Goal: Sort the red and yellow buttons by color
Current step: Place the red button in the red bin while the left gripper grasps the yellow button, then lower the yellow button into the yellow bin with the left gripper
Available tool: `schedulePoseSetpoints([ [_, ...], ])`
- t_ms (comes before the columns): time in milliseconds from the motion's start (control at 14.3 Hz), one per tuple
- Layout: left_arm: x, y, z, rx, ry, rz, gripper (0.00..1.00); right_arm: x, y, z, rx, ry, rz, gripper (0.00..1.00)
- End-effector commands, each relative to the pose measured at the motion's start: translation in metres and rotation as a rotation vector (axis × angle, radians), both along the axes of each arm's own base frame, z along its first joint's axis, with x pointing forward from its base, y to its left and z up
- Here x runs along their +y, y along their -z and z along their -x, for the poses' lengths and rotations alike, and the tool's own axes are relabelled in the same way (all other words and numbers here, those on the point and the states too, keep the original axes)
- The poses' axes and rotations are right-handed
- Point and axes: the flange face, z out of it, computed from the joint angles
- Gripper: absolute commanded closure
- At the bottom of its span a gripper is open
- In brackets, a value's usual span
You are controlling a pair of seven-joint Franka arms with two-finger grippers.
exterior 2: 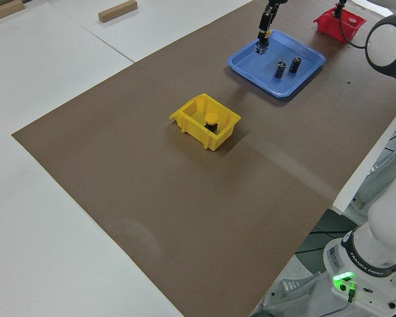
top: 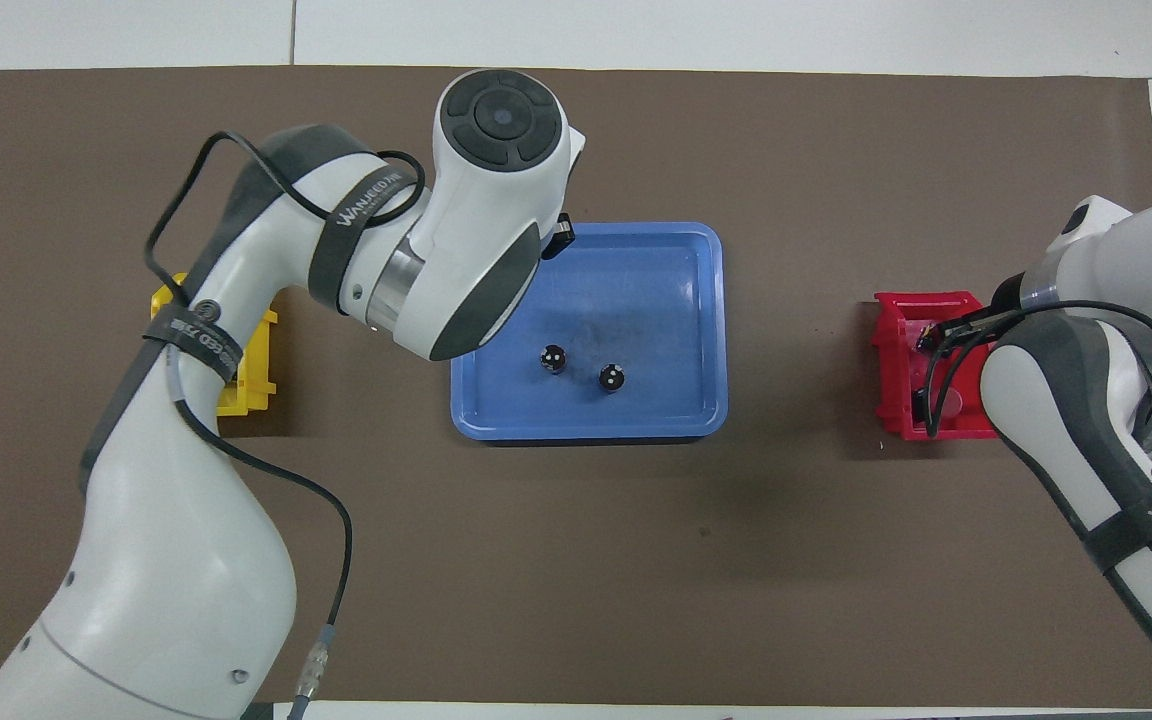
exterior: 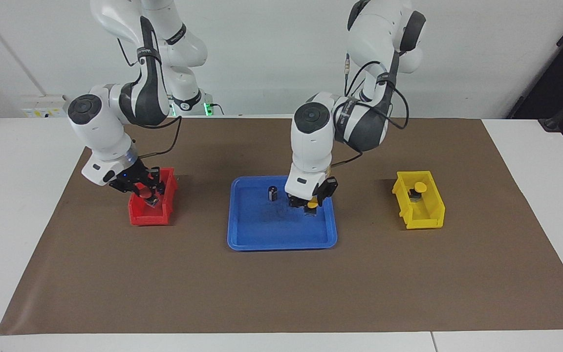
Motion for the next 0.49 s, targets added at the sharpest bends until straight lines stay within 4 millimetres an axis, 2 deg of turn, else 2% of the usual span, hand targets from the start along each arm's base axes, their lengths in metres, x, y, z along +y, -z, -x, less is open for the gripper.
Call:
schedulePoseSetpoints([
  [0,0.094,-0.058,0.002,0.053,0.067,-0.026,0.98,-0.002,0.006,0.011,-0.028,-0.011,-0.003,0.83],
  [210,0.188,-0.064,0.007,0.119,0.144,-0.030,0.98,-0.002,0.018,0.012,-0.030,-0.007,-0.005,0.83],
  [349,0.250,-0.055,0.006,0.137,0.207,-0.016,0.98,-0.002,0.019,0.013,-0.032,-0.013,-0.005,0.81],
  [419,0.281,-0.047,-0.001,0.107,0.200,-0.007,0.98,-0.001,0.023,0.015,-0.027,-0.015,-0.004,0.81],
])
